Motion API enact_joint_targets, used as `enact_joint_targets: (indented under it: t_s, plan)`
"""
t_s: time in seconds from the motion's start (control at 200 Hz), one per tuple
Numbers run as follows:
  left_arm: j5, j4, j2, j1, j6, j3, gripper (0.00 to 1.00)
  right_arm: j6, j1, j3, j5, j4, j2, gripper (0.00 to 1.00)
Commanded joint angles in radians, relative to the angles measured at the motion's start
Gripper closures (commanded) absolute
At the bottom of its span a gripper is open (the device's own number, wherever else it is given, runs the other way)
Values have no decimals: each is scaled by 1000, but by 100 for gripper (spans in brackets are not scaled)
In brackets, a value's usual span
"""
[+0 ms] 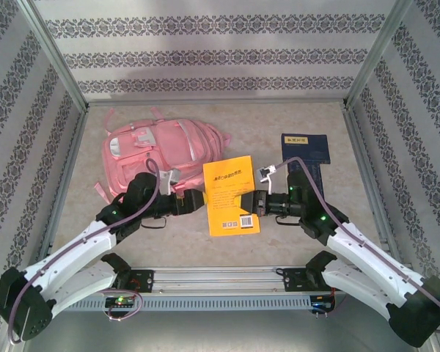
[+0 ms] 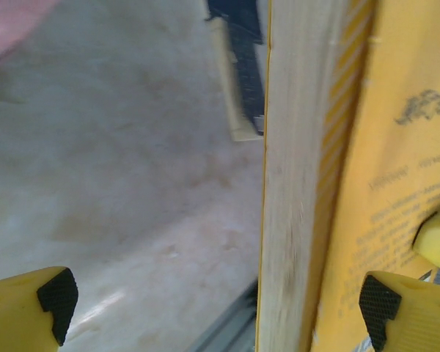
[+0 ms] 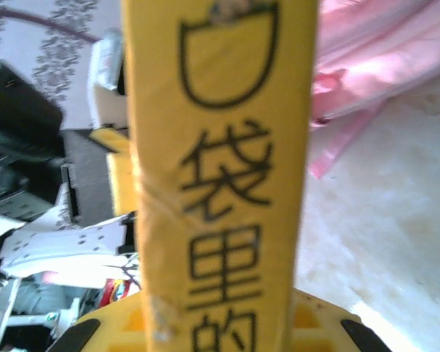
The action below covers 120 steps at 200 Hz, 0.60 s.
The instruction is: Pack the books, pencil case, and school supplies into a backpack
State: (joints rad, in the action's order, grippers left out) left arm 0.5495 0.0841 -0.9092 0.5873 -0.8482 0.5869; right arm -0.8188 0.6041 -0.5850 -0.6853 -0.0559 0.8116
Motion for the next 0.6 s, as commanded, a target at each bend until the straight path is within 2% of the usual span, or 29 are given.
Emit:
enact_joint_targets:
  t_s: [0.0,0.185,0.36,0.595]
  plan:
    - [163,-262,-28,-4,-67,38,1,4,3,-69,-110,76,-36,100]
    - [254,-410,-30,0,-103,47,7,-11,4,-90,-146,112,-67,100]
    - [306,-541,-53,25,-146,40,14,-72,10,-88,-184,219,-69,100]
    - [330,-706,-81,61,-191,33,46,-75,6,-101,-175,232,-61,100]
